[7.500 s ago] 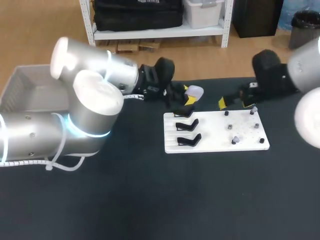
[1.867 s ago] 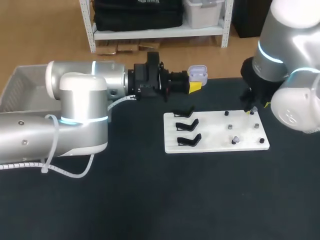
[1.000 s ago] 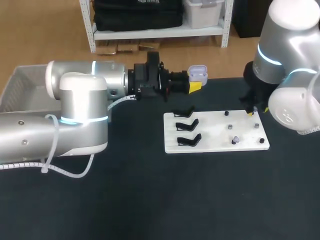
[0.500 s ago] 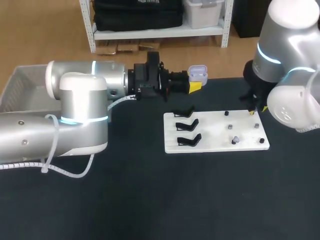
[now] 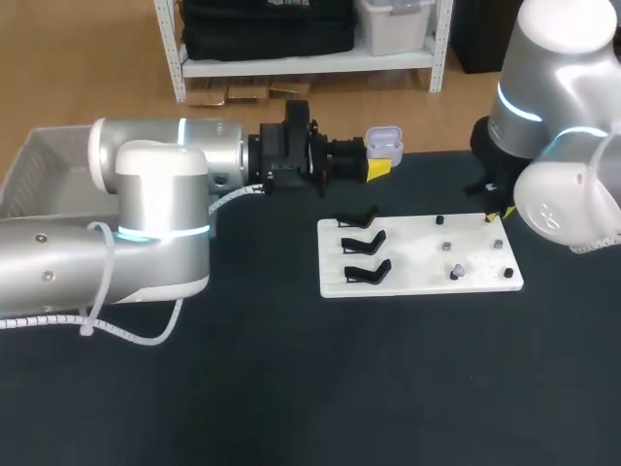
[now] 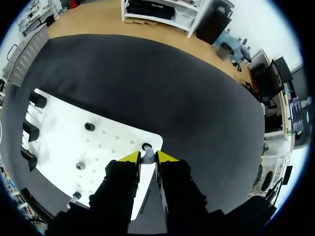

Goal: Pick up each earbud case from the left stands, insert the matching earbuds, close the lid, and place the case in the box.

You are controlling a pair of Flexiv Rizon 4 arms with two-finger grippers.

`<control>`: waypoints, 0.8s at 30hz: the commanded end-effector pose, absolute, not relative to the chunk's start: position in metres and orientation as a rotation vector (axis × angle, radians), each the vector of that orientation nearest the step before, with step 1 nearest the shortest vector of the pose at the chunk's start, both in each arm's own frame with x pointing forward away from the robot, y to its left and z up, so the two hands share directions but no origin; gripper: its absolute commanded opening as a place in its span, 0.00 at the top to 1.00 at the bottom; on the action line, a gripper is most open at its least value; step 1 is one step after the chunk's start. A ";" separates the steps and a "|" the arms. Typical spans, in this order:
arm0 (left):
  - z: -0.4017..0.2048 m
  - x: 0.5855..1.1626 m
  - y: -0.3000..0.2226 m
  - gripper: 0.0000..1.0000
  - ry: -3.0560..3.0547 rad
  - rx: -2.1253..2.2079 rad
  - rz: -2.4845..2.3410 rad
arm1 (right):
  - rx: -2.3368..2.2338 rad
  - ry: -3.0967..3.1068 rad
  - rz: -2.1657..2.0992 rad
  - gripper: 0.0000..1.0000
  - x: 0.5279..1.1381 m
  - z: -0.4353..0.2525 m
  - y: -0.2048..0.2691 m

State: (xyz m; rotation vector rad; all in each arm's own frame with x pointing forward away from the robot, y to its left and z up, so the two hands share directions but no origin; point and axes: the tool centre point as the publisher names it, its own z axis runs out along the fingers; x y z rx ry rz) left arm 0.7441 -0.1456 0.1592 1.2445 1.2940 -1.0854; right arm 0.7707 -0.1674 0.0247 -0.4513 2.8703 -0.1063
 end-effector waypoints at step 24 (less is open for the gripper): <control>0.158 0.744 -0.146 1.00 1.289 1.240 -1.083 | -0.329 2.903 -0.138 1.00 0.686 0.153 -0.141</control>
